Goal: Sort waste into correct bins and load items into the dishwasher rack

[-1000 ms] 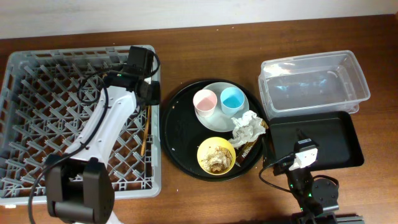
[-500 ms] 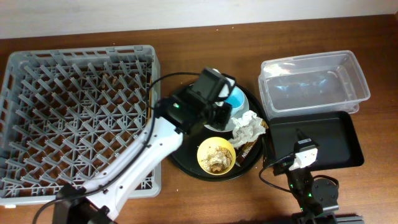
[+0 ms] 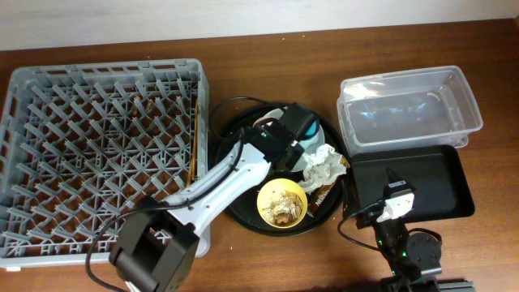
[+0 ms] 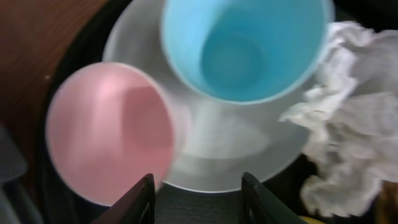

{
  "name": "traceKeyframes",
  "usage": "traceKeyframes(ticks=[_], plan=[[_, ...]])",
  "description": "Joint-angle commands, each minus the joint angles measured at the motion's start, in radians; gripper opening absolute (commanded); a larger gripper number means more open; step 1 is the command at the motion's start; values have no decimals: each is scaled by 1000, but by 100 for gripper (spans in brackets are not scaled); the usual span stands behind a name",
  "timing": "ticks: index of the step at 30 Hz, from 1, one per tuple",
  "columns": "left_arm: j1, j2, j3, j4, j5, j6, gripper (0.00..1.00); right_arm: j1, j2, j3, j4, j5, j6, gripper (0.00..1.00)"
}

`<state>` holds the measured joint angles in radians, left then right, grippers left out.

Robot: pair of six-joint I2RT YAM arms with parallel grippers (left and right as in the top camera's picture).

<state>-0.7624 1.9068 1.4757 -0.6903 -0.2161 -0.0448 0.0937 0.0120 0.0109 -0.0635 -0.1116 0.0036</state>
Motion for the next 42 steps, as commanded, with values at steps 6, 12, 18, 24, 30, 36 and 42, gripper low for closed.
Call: traceKeyframes(ticks=[6,12,18,24,30,36,42], plan=[[65,42,-4,21,41,16,42,4,1,-5,-4,-9,4,99],[65,85,-2,20,69,17,15,4,1,-5,-4,-9,4,99],[65,5,114,-102,36,16,0,4,1,-5,-4,-9,4,99],[81,-235,276,-346,216,15,0,4,1,-5,-4,-9,4,99],[463,-382,346,-612,1316,223,0,4,1,-5,-2,-9,4,99],[600,-381,345,-658,1593,309,0,4,1,84,-25,-242,296,99],[602,-381,345,-654,1609,308,0,4,304,812,-602,-386,274,99]])
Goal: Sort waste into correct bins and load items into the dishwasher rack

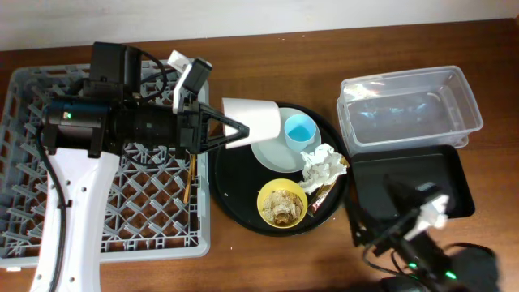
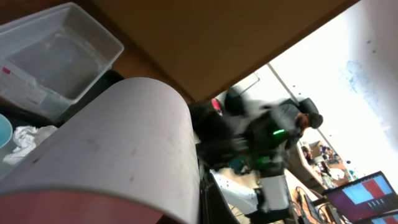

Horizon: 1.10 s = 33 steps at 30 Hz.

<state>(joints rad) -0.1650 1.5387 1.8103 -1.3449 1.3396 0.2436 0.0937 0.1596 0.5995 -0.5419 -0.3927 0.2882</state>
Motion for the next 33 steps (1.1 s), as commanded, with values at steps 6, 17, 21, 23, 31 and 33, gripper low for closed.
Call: traceKeyframes(ticks=[6,17,21,23,31,33], plan=[[4,-13,11,-11,132,20,0,4,597,617,-274,-301,-15,99],[-108,-13,11,-29,150,20,0,5,960,617,106,-1052,-214,96],[-108,-13,11,-29,158,20,0,17,1007,616,158,-1058,-214,93],[-108,-13,11,-29,158,20,0,65,1007,616,183,-1059,-214,92],[-116,-13,11,-37,158,20,0,123,1011,616,250,-893,-214,82],[-140,-13,11,-37,158,20,0,123,1012,616,264,-892,-214,82]])
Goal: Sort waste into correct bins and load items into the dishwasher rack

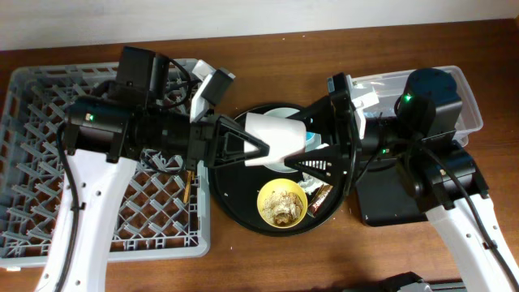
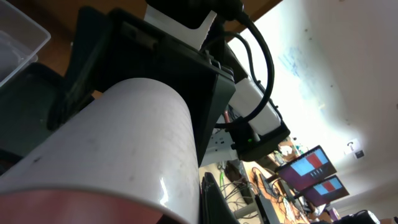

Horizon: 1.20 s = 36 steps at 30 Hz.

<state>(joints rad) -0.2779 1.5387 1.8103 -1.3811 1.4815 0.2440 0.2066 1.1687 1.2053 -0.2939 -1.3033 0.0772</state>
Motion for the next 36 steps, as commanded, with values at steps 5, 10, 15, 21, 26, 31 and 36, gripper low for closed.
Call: traceKeyframes(ticks=[5,10,15,21,26,31,36], plan=[[-46,-13,11,0,15,20,0,10,16,11,23,14,-2,73],[-47,-13,11,8,15,20,0,63,18,10,23,18,-3,66],[-47,-13,11,14,12,19,0,71,18,10,22,26,-3,48],[67,-13,11,51,-196,3,54,67,18,10,-56,176,5,35],[261,-13,11,39,-256,4,67,67,18,11,-303,676,90,29],[460,-13,11,-47,-714,-39,78,77,52,180,-531,945,145,29],[513,-13,11,-52,-959,-104,99,285,413,724,-838,1183,137,29]])
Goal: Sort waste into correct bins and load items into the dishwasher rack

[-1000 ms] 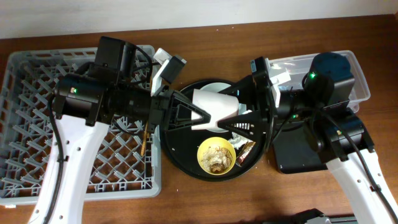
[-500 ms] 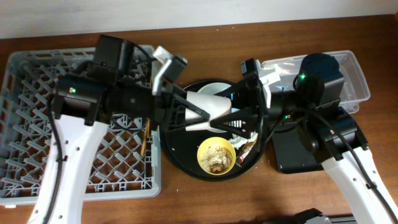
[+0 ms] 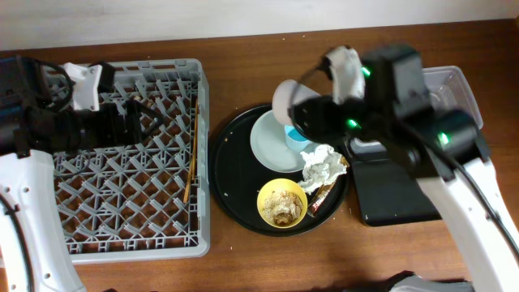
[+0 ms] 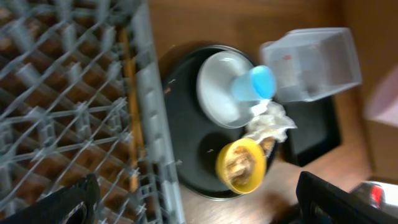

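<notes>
A white cup with a pink inside hangs over the back of the black round tray, and my right gripper is shut on it. Under that gripper a blue cup rests on a white plate. A yellow bowl of food scraps, a crumpled napkin and a brown wrapper also lie on the tray. My left gripper hangs wide open and empty above the grey dishwasher rack; its fingertips frame the wrist view.
A chopstick lies along the rack's right edge. A clear plastic bin stands at the back right, and a black bin sits in front of it. The right arm covers part of both bins.
The left gripper let go of the cup and now hangs open over the rack, back from the tray. The right gripper, then open beside the cup, now holds it.
First my left gripper was open low over the pink-lined cup on the tray, the right arm folded away. Then it held the cup lifted by the rack's edge, then over the tray facing the open right gripper. Now the cup is in the right gripper.
</notes>
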{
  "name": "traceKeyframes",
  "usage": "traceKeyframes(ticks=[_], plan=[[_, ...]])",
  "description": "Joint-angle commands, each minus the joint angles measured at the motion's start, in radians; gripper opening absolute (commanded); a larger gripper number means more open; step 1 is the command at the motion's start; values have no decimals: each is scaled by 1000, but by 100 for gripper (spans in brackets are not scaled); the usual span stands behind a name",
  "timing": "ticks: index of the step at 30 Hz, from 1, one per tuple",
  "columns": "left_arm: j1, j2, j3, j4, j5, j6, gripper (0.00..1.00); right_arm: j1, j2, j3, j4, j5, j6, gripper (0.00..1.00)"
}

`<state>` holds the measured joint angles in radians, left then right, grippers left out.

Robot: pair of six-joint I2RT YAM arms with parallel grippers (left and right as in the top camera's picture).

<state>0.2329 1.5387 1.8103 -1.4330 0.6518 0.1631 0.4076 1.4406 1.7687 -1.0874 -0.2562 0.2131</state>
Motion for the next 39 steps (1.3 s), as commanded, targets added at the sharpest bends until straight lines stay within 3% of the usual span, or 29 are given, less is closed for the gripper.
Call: traceKeyframes(ticks=[1,3,10,19,21,22,23,24,27,30,32,33,35,36,39], plan=[[2,-13,11,-1,-129,-23,99,139,231,247,-48,146,-23,29],[2,-13,11,0,-129,-23,99,212,363,333,-13,194,-25,28],[2,-13,11,0,-129,-23,99,353,726,339,341,268,-73,26],[2,-13,11,0,-129,-23,99,373,856,339,468,268,-74,27],[2,-13,11,0,-129,-23,99,373,856,339,468,268,-74,48],[2,-13,11,0,-129,-23,99,373,856,339,466,268,-74,53],[2,-13,11,0,-129,-23,99,373,856,339,462,266,-74,68],[2,-13,11,0,-129,-23,99,373,856,339,460,265,-74,73],[2,-13,11,0,-129,-23,99,371,851,357,464,265,-75,79],[2,-13,11,0,-129,-23,99,357,797,415,387,299,-101,79],[2,-13,11,0,-129,-23,99,301,702,497,155,346,-101,75],[2,-13,11,0,-129,-23,99,270,671,520,42,347,-101,70],[2,-13,11,0,-129,-23,99,170,608,526,-259,347,-103,40],[2,-13,11,0,-129,-23,99,125,608,525,-390,347,-111,38],[2,-13,11,0,-129,-23,99,43,623,437,-525,347,-113,33]])
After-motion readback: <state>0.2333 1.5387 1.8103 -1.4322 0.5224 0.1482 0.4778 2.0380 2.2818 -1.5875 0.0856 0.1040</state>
